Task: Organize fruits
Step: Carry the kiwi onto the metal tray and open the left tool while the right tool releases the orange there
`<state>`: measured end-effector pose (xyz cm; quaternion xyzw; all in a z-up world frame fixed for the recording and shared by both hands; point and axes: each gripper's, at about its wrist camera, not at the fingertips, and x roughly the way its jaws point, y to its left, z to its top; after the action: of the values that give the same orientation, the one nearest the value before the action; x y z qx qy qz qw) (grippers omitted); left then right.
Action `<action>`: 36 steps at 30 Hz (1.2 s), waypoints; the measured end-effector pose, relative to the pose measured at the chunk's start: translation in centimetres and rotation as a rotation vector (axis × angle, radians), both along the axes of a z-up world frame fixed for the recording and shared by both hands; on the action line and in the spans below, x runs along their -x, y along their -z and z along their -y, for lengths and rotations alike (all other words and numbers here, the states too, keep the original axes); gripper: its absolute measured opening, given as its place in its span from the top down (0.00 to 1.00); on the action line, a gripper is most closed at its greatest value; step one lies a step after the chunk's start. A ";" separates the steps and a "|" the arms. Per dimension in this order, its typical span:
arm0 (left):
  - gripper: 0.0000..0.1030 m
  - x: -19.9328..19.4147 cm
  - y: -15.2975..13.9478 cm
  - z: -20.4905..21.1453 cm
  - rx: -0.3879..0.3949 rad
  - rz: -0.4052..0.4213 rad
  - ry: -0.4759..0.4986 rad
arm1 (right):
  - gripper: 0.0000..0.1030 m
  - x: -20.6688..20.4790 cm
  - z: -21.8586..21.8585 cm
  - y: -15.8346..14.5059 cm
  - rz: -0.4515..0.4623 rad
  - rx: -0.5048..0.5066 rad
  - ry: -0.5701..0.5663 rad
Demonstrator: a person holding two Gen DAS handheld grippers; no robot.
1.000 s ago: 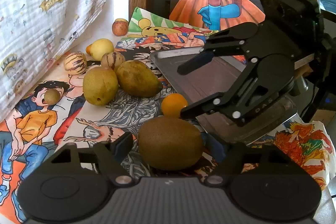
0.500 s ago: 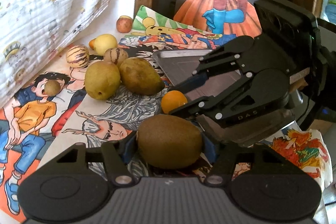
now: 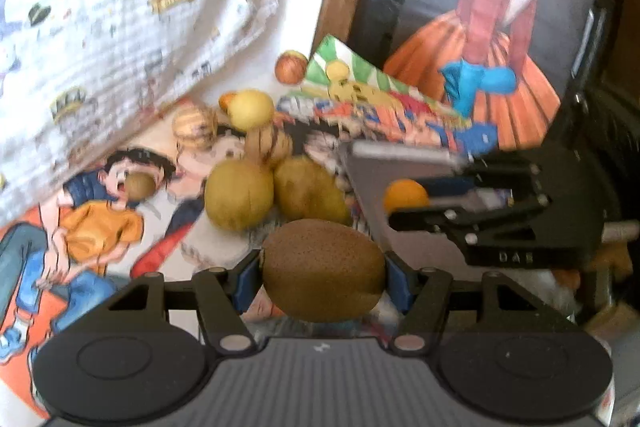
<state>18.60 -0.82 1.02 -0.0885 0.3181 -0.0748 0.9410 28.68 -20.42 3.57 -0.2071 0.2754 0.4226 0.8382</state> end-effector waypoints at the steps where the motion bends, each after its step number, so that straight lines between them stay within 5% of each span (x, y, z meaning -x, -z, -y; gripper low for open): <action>1: 0.35 -0.5 -0.4 0.1 0.009 0.011 -0.011 | 0.67 -0.3 0.5 -0.2 0.006 -0.009 0.038; 9: 0.35 -5.9 -2.2 2.8 0.061 0.105 -0.071 | 0.67 -3.5 4.8 -0.4 0.099 -0.025 0.335; 16: 0.35 -11.9 -1.0 5.7 0.048 0.058 -0.021 | 0.67 -6.9 7.8 0.3 0.082 -0.010 0.511; 36: 0.35 -16.3 3.5 9.4 -0.032 -0.001 0.063 | 0.67 -9.7 10.1 3.5 0.049 0.026 0.533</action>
<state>34.91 -10.19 -2.47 -0.0635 0.3226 -0.0993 0.9392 38.33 -30.47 0.06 -0.1482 0.3052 0.1782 0.9236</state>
